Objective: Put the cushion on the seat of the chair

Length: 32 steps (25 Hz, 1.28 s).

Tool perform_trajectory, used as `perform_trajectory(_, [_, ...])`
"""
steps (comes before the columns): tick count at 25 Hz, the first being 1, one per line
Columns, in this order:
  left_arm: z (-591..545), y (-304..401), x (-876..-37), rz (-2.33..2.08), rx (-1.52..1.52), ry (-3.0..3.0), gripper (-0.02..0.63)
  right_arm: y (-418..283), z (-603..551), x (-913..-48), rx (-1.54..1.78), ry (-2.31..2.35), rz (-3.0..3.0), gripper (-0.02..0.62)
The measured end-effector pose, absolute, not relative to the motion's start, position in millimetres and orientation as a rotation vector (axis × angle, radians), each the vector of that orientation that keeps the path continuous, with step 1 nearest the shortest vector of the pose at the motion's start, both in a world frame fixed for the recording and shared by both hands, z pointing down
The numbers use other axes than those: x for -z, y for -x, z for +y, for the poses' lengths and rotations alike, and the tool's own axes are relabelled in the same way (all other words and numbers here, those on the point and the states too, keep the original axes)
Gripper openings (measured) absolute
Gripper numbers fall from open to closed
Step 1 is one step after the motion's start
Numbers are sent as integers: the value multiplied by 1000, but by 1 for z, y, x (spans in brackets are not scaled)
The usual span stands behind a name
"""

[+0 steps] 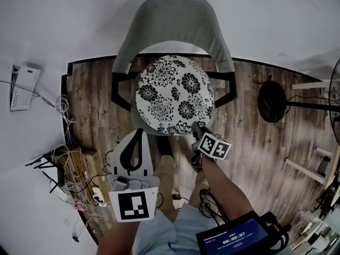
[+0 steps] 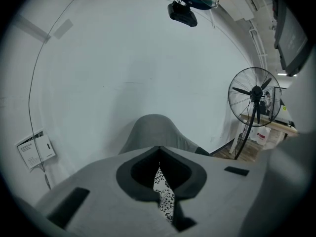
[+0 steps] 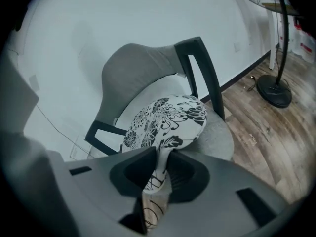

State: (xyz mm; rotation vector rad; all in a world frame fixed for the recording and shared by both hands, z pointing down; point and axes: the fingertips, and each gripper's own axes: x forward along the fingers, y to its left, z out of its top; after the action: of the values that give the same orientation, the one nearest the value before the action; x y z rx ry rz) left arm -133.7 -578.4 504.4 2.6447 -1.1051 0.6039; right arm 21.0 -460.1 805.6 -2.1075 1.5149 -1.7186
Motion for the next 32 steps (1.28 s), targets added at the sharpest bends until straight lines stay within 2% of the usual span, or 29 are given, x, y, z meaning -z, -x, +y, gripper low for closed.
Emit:
perform_trajectory(4, [-576, 132, -515, -1092, -630, -2637, 9, -17, -462, -815, 1703, 2097, 1542, 89])
perform_trajectory(5, [-575, 131, -517, -1089, -634, -2638, 9, -15, -463, -817, 1698, 2085, 1555, 114])
perform_trajectory(6, [-574, 131, -518, -1086, -639, -2642, 9, -13, -462, -820, 1702, 2073, 1568, 165])
perform_trajectory(7, [-573, 130, -520, -1082, -645, -2647, 9, -11, -461, -824, 1712, 2068, 1576, 184])
perform_trajectory(11, [-572, 128, -526, -1063, -667, -2662, 9, -10, -450, -844, 1752, 2086, 1576, 178])
perform_trajectory(14, [-571, 130, -533, -1053, -691, -2667, 9, -4, -445, -854, 1773, 2033, 1571, 267])
perform_trajectory(15, [-571, 131, -536, -1049, -699, -2667, 9, -2, -443, -857, 1779, 2022, 1561, 272])
perform_trajectory(16, [-570, 131, -539, -1043, -706, -2665, 9, -2, -439, -861, 1789, 2020, 1546, 263])
perform_trajectory(19, [-568, 130, -547, -1020, -727, -2660, 9, -1, -427, -876, 1856, 2034, 1490, 124])
perform_trajectory(22, [-570, 129, -550, -1006, -746, -2661, 9, 6, -431, -879, 1883, 2020, 1453, 39])
perform_trajectory(29, [-569, 128, -557, -1006, -784, -2653, 9, 39, -441, -876, 1904, 1939, 1427, 37])
perform_trajectory(32, [-569, 123, -557, -997, -778, -2663, 9, 29, -435, -882, 1911, 1989, 1402, 35])
